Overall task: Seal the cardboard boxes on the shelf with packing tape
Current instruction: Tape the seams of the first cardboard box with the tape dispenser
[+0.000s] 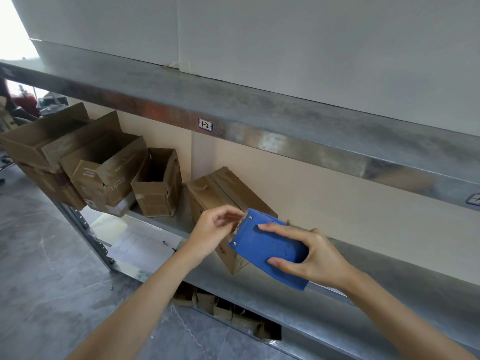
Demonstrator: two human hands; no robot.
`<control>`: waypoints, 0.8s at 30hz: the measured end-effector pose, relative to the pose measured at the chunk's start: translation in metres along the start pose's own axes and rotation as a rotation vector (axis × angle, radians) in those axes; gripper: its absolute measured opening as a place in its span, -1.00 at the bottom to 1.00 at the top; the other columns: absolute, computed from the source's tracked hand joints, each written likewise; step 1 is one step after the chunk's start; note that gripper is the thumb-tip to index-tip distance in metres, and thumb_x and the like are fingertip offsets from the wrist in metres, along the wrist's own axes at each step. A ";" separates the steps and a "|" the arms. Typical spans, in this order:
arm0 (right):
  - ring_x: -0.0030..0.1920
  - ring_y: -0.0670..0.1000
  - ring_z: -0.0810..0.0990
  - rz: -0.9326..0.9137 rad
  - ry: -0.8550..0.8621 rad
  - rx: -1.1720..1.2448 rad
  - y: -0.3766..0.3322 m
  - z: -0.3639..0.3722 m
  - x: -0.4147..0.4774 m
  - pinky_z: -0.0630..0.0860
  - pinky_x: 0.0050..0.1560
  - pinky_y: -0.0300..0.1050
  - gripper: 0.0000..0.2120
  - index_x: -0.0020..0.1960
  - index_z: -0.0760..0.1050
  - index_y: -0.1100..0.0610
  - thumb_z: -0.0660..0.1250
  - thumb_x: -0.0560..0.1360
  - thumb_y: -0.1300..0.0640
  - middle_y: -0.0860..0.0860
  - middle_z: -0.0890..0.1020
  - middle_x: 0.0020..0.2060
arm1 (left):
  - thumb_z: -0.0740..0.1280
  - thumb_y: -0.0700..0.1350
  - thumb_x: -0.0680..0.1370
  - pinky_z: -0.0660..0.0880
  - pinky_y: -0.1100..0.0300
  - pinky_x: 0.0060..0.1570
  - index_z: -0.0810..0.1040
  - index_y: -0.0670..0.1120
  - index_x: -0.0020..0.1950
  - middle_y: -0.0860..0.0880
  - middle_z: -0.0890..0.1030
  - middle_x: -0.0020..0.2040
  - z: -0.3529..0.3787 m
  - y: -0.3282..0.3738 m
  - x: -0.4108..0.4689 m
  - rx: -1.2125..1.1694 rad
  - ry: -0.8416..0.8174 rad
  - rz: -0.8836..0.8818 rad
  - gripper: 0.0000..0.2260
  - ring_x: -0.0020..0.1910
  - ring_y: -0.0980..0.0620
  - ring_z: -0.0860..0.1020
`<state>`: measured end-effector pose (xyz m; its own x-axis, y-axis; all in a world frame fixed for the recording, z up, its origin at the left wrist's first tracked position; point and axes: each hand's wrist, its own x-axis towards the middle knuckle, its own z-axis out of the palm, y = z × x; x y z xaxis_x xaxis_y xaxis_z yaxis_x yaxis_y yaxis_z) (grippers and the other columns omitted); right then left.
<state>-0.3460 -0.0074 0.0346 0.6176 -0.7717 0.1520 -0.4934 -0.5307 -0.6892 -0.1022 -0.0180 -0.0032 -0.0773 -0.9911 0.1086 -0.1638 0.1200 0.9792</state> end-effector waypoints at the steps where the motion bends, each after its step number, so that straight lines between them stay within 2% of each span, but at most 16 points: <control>1: -0.32 0.23 0.54 -0.005 -0.010 -0.008 0.002 -0.002 0.000 0.54 -0.28 0.14 -0.50 0.33 0.37 -0.42 0.41 0.44 -0.16 0.01 0.65 -0.12 | 0.31 -0.40 0.56 0.55 0.27 0.06 0.62 -0.12 0.02 0.01 0.68 -0.02 0.001 0.000 0.000 -0.030 -0.005 -0.018 -0.79 0.04 0.12 0.64; 4: -0.28 0.23 0.57 -0.017 -0.065 -0.031 0.010 -0.006 -0.001 0.56 -0.23 0.13 -0.49 0.34 0.34 -0.43 0.40 0.45 -0.18 0.02 0.66 -0.08 | 0.33 -0.40 0.54 0.53 0.26 0.07 0.56 -0.11 -0.01 0.00 0.66 -0.06 0.010 -0.001 -0.001 -0.052 -0.018 -0.053 -0.81 0.01 0.11 0.62; 7: -0.18 0.22 0.62 -0.044 -0.133 -0.047 0.016 -0.013 -0.001 0.59 -0.13 0.10 -0.45 0.36 0.30 -0.45 0.40 0.43 -0.24 0.02 0.67 0.01 | 0.34 -0.37 0.55 0.50 0.31 0.01 0.52 -0.10 0.10 -0.01 0.66 -0.08 0.024 -0.001 -0.004 -0.079 -0.006 -0.084 -0.79 -0.04 0.13 0.62; 9: -0.17 0.15 0.63 -0.070 -0.178 -0.067 0.019 -0.022 -0.002 0.58 -0.12 0.03 -0.41 0.37 0.28 -0.44 0.43 0.42 -0.24 -0.07 0.65 0.06 | 0.33 -0.35 0.57 0.51 0.32 0.00 0.53 -0.10 0.14 -0.04 0.67 -0.05 0.032 0.000 -0.006 -0.081 0.012 -0.112 -0.78 -0.01 0.11 0.62; 11: -0.23 0.03 0.60 -0.092 -0.214 -0.084 0.021 -0.031 -0.004 0.57 -0.17 -0.06 -0.39 0.39 0.28 -0.41 0.46 0.43 -0.17 -0.17 0.62 0.02 | 0.27 -0.37 0.59 0.50 0.33 -0.08 0.57 -0.10 0.05 -0.06 0.66 -0.02 0.039 -0.001 -0.009 -0.061 0.026 -0.148 -0.80 -0.04 0.10 0.61; 13: -0.25 -0.04 0.56 -0.109 -0.248 -0.099 0.024 -0.037 -0.006 0.54 -0.21 -0.17 -0.39 0.40 0.27 -0.38 0.45 0.45 -0.14 -0.25 0.58 -0.04 | 0.22 -0.38 0.60 0.46 0.32 -0.23 0.58 -0.08 -0.04 -0.03 0.66 -0.08 0.046 0.000 -0.012 -0.046 0.041 -0.188 -0.77 -0.16 0.13 0.59; 16: -0.20 -0.09 0.56 -0.120 -0.295 -0.111 0.030 -0.042 -0.010 0.44 -0.19 -0.34 -0.40 0.41 0.24 -0.39 0.43 0.47 -0.15 -0.36 0.51 -0.03 | 0.19 -0.42 0.59 0.43 0.34 -0.31 0.55 -0.08 -0.11 0.02 0.65 -0.19 0.055 0.005 -0.016 -0.017 0.071 -0.200 -0.72 -0.26 0.19 0.57; 18: -0.15 -0.08 0.58 -0.133 -0.317 -0.108 0.032 -0.044 -0.011 0.44 -0.13 -0.33 -0.40 0.41 0.23 -0.40 0.42 0.47 -0.15 -0.33 0.53 0.02 | 0.20 -0.41 0.59 0.45 0.34 -0.32 0.55 -0.10 -0.11 0.06 0.64 -0.23 0.059 0.009 -0.019 0.003 0.088 -0.201 -0.74 -0.29 0.18 0.58; 21: -0.12 -0.03 0.60 -0.147 -0.336 -0.071 0.035 -0.045 -0.011 0.54 -0.10 -0.18 -0.41 0.41 0.25 -0.39 0.43 0.47 -0.12 -0.17 0.59 0.05 | 0.22 -0.42 0.58 0.47 0.33 -0.29 0.56 -0.12 -0.12 0.08 0.65 -0.26 0.061 0.012 -0.024 0.034 0.133 -0.197 -0.75 -0.31 0.19 0.58; 24: -0.31 -0.06 0.54 -0.173 -0.340 -0.047 0.034 -0.050 -0.009 0.43 -0.30 -0.34 -0.43 0.40 0.31 -0.34 0.45 0.48 -0.06 -0.14 0.60 -0.16 | 0.25 -0.43 0.56 0.50 0.27 -0.17 0.58 -0.10 -0.13 0.03 0.65 -0.22 0.061 0.012 -0.028 0.044 0.215 -0.193 -0.74 -0.21 0.16 0.60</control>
<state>-0.3987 -0.0355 0.0452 0.8583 -0.5129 0.0138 -0.3869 -0.6647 -0.6391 -0.1620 0.0147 -0.0050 0.1688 -0.9848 -0.0406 -0.1980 -0.0742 0.9774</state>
